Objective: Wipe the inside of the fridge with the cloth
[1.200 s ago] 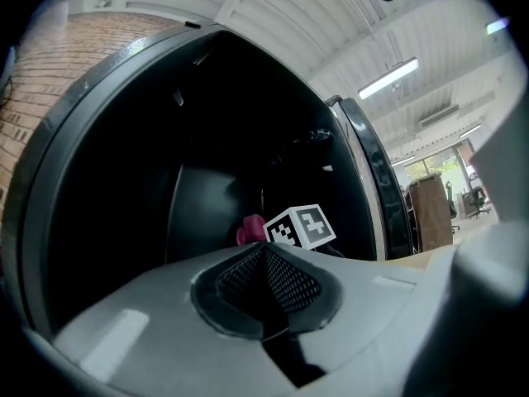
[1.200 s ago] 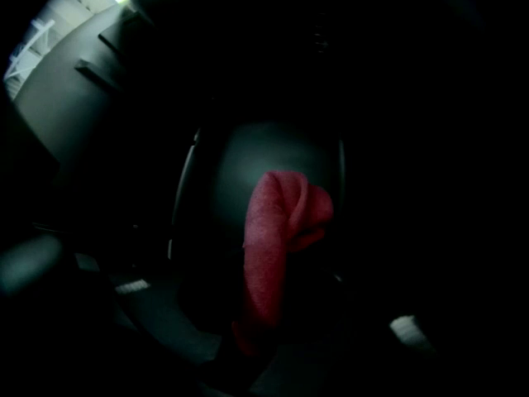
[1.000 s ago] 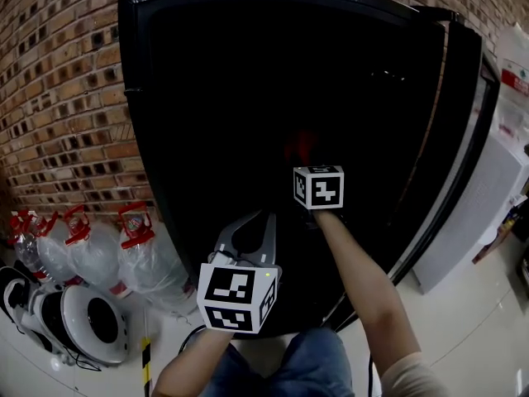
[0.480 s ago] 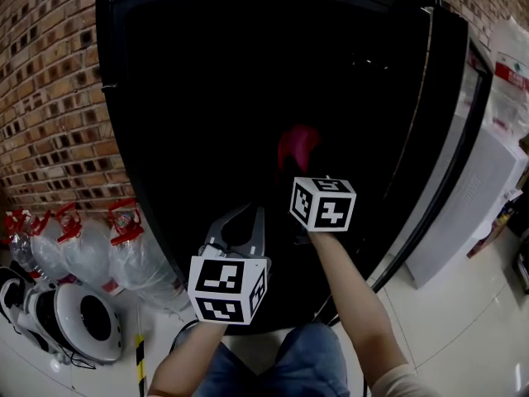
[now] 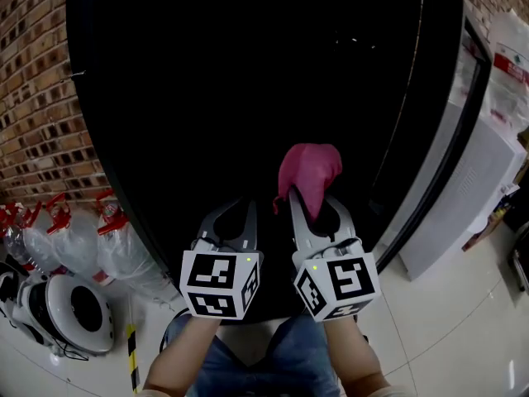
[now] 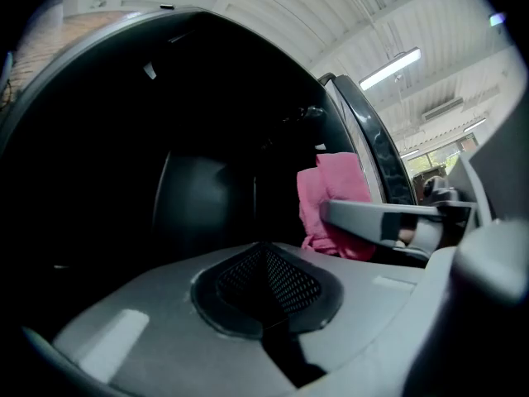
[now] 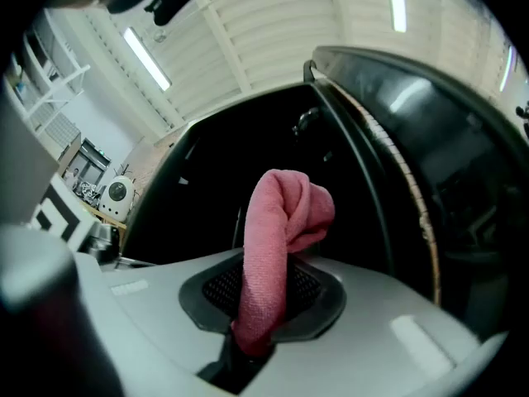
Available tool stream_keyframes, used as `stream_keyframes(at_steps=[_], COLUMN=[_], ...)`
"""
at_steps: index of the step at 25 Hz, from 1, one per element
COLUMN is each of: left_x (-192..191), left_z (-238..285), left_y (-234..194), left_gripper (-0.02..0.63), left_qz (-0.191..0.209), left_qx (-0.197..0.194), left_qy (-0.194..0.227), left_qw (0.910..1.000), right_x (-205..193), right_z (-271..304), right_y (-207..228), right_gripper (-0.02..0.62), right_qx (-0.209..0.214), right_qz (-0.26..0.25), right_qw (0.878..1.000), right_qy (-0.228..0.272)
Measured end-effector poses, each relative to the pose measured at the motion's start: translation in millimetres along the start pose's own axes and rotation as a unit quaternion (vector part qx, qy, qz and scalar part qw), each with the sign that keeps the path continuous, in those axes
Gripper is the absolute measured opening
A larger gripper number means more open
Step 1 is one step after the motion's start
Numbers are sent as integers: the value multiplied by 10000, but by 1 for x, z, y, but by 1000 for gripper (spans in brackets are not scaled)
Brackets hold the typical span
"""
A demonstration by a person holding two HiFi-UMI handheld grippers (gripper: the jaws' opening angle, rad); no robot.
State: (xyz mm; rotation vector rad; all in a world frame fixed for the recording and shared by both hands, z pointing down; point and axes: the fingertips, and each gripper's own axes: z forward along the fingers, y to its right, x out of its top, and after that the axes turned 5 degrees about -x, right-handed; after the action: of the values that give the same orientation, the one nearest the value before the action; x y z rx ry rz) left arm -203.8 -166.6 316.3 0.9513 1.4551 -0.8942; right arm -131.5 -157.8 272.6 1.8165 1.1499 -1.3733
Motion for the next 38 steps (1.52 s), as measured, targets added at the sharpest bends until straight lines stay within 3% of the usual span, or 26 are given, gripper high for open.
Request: stream_keyframes(at_steps=[12,18,24,32,38], left_x=[-21,-58,-96,-105,-112], left_z=[-25,-58,-84,-115,-136], left_y=[-4,-19,-32,-46,-52], left_gripper=[14,12,12,12,12], left_qz=[168,-37,11,136,-42], left_qx=[375,572,892,1249,1349], left_qy=[21,66,-204,-54,-104], left_qw=[9992,9983,9958,9921,9908], right_x=[-21,-60,-97,-131,-181], right_z=[-28,-37,-43,-52,-42], right_y=[-31,-65,-99,-145,-176], right_gripper=[61,61,61,61,61], right_qx=[458,807,1180,1616,2082], right_qz=[-108,71,114,517,204], right_qw=[9988,9966,9929,9855,9766], right_qy=[130,133,9,-51,-497])
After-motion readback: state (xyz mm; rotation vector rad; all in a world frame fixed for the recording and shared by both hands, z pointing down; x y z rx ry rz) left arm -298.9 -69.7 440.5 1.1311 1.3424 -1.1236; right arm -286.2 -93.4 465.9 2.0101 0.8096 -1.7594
